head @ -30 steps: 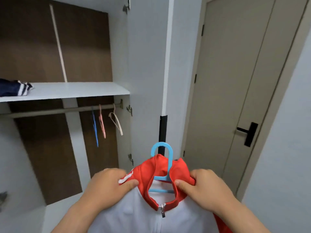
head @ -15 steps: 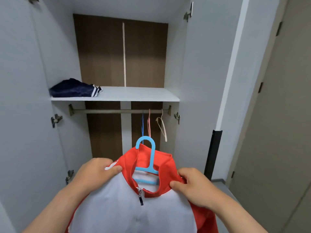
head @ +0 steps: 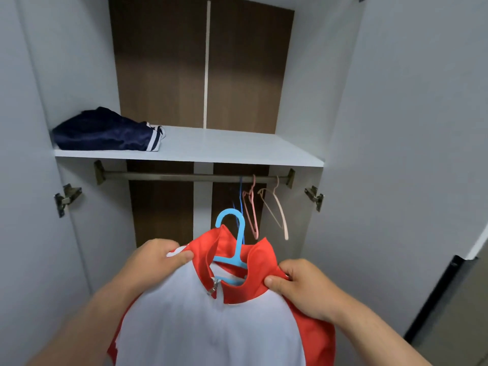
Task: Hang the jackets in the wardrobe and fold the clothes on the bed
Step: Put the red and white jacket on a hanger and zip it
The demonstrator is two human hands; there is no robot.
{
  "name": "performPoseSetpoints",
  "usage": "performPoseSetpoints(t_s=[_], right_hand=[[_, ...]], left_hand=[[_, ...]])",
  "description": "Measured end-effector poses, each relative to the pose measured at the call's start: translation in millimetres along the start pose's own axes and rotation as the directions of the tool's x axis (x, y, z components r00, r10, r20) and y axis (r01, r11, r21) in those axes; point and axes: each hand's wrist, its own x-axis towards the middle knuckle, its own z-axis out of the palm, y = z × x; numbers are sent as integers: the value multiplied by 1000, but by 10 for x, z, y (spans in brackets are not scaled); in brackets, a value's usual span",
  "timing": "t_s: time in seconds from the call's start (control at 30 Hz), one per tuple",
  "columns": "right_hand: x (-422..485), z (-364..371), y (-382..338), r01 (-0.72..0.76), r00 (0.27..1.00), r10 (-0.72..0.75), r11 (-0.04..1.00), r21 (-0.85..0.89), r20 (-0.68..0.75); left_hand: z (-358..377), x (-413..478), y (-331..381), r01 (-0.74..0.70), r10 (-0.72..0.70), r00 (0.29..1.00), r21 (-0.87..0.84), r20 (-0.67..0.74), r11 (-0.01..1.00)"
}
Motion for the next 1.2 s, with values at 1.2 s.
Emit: performPoseSetpoints(t_s=[1.2], right_hand=[[2509,421,621,-191,969,227,941,280,-100]], left_hand=[[329,3077,-532,-305,313,948,118,-54,945]])
